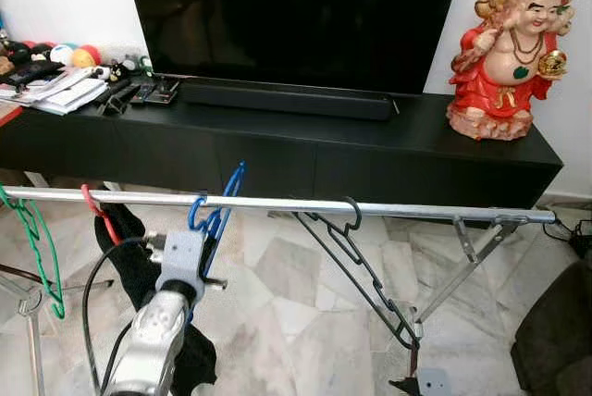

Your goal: Hang hanger

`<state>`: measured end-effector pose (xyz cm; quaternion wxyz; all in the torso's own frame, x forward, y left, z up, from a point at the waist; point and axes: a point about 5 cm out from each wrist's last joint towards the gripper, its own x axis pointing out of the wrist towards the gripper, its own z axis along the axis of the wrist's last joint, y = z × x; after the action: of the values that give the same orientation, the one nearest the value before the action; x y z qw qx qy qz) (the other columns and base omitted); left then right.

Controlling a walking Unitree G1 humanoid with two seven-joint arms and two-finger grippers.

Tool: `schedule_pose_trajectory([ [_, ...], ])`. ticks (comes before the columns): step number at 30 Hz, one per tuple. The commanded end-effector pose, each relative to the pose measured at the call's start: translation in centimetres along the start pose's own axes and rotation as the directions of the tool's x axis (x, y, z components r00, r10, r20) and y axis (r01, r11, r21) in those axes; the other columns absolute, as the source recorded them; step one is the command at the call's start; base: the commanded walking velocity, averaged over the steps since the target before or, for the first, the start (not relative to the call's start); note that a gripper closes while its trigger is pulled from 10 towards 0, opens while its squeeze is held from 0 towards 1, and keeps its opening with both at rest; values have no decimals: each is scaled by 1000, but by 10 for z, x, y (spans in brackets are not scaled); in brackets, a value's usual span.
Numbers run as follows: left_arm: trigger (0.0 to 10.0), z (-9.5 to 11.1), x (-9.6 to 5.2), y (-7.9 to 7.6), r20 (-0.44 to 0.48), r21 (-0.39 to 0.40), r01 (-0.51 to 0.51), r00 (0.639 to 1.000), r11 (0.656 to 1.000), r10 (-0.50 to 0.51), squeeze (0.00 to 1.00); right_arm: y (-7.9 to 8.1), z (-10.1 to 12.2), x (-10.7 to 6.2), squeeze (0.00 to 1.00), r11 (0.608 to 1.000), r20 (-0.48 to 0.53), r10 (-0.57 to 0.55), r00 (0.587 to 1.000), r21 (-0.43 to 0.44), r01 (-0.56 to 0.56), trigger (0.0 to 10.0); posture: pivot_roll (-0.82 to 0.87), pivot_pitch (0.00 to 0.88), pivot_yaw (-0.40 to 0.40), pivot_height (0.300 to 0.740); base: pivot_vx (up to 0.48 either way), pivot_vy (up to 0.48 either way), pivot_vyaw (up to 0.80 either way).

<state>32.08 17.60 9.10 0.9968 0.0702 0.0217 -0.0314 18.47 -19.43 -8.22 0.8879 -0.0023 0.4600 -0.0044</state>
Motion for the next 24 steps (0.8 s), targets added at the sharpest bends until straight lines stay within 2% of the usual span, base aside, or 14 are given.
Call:
schedule_pose_trajectory([
  [1, 10000, 7, 8, 2, 6, 12, -9, 1000, 1000, 9, 0, -1, 0, 0, 0, 1000, -7, 2, 1000, -10, -2, 10000, -13, 34, -26, 740, 0, 0, 0],
  [5, 10000, 12, 21, 0, -56, 68, -17, 998, 998, 20, 0, -1, 0, 0, 0, 1000, -8, 5, 1000, -9, -5, 10000, -20, 31, -27, 740, 0, 0, 0],
  [10, 10000, 12, 30, 5, -143, -3, -91, 986, 996, 90, 0, -1, 0, 0, 0, 1000, -9, 6, 1000, -8, -6, 10000, -16, 30, -28, 740, 0, 0, 0],
  [11, 10000, 8, 30, 6, -176, -34, -110, 979, 993, 102, 0, -1, 0, 0, 0, 1000, -9, 7, 1000, -7, -7, 10000, -17, 31, -28, 740, 0, 0, 0],
  [15, 10000, 0, 30, 7, -238, -67, -128, 965, 989, 109, 0, 0, 0, 0, 0, 1000, -10, 11, 1000, -6, -11, 10000, -18, 31, -27, 740, 0, 0, 0],
  [24, 10000, -11, 29, 4, -323, -64, -132, 940, 989, 105, 0, 0, 0, 0, 0, 1000, -11, 15, 1000, -7, -15, 10000, -16, 28, -26, 740, 0, 0, 0],
])
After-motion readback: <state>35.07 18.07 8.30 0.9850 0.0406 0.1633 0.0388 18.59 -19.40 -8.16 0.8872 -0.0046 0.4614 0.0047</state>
